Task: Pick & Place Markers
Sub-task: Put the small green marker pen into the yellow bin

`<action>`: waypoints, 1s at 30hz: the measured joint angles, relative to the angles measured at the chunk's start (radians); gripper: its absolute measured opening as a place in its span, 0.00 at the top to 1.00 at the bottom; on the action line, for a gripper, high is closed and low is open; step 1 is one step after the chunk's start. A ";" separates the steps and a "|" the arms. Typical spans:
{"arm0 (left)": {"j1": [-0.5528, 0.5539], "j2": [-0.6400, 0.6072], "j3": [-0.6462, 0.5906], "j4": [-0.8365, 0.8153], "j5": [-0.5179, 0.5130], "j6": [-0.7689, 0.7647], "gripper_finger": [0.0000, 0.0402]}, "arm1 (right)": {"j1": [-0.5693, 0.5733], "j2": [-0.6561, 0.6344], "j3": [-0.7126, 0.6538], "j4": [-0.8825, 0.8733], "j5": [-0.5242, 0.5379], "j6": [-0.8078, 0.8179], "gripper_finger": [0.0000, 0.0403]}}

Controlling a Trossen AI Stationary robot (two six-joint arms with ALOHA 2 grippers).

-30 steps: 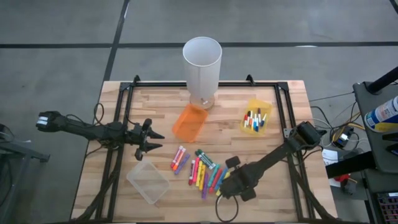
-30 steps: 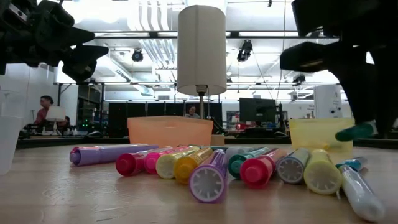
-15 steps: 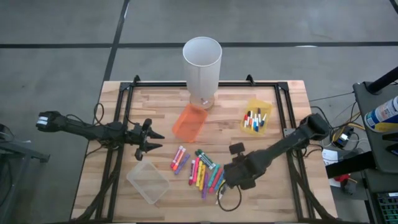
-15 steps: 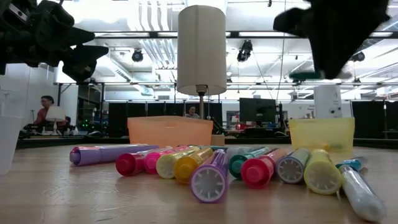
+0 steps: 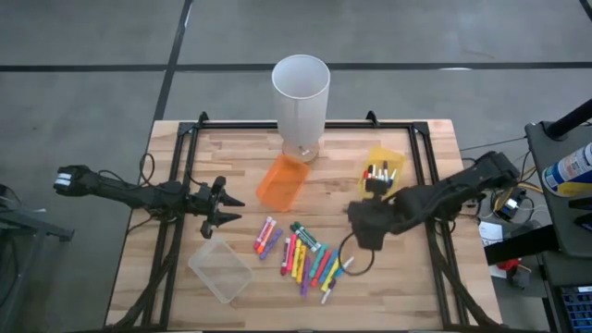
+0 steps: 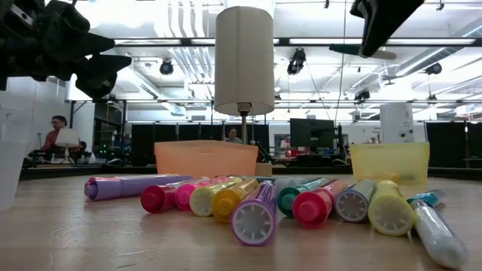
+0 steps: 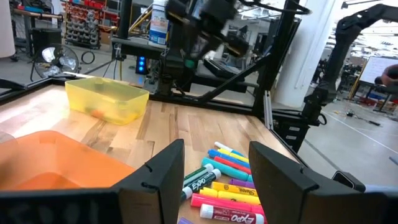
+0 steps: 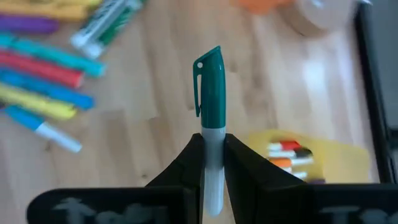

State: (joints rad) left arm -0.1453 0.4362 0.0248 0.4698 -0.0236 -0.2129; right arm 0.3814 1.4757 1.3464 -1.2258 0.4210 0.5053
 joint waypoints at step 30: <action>0.000 0.000 0.000 0.000 0.000 0.000 0.57 | -0.476 -0.180 -0.442 0.099 0.053 0.155 0.90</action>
State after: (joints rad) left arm -0.1453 0.4364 0.0250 0.4700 -0.0235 -0.2127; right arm -0.0942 1.2953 0.9039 -1.1268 0.4738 0.6602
